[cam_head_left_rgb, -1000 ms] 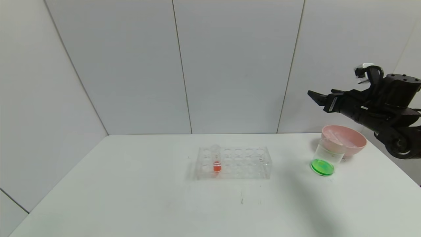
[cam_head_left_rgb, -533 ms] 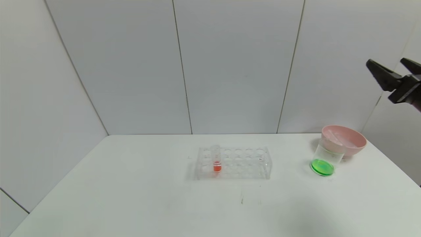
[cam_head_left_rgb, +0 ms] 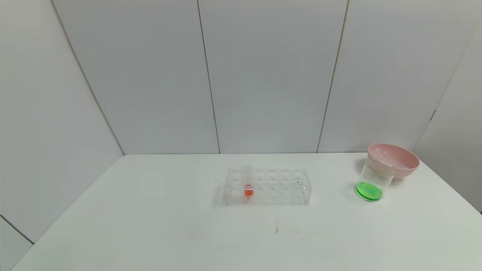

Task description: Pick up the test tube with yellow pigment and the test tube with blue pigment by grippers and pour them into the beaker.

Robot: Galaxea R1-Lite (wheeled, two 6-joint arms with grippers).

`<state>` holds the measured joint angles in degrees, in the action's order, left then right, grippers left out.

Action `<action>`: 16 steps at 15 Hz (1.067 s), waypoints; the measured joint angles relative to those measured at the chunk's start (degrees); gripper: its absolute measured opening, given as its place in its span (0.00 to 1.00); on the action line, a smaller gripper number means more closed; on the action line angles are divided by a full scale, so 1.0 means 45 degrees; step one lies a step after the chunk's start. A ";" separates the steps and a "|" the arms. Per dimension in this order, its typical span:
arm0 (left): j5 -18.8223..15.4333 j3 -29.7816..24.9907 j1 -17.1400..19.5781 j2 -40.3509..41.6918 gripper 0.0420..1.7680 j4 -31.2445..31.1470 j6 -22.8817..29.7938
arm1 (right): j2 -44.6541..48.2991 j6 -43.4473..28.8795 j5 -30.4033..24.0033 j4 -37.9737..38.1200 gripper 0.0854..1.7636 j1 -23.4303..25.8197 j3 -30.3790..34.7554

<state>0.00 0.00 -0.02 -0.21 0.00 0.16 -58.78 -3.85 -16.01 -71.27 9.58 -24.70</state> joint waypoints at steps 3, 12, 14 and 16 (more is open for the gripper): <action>-0.0005 0.0000 0.0005 0.0000 1.00 0.0000 0.0000 | 0.2113 -0.0317 -0.1349 0.0493 0.96 0.0098 0.1777; 0.0000 0.0000 -0.0005 0.0000 1.00 0.0000 0.0000 | 0.9530 -0.0127 -0.1455 0.9349 0.96 -0.1666 0.1577; 0.0000 0.0000 0.0000 0.0000 1.00 0.0000 0.0000 | 1.1069 0.0298 -0.1406 1.0395 0.96 -0.1972 0.1661; -0.0005 0.0000 0.0000 0.0000 1.00 0.0000 0.0000 | 1.2164 0.1517 -0.0127 1.0711 0.96 -0.2081 0.2360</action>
<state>-0.02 0.00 -0.02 -0.21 0.00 0.16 -4.05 2.97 -16.58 -23.06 0.22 -14.08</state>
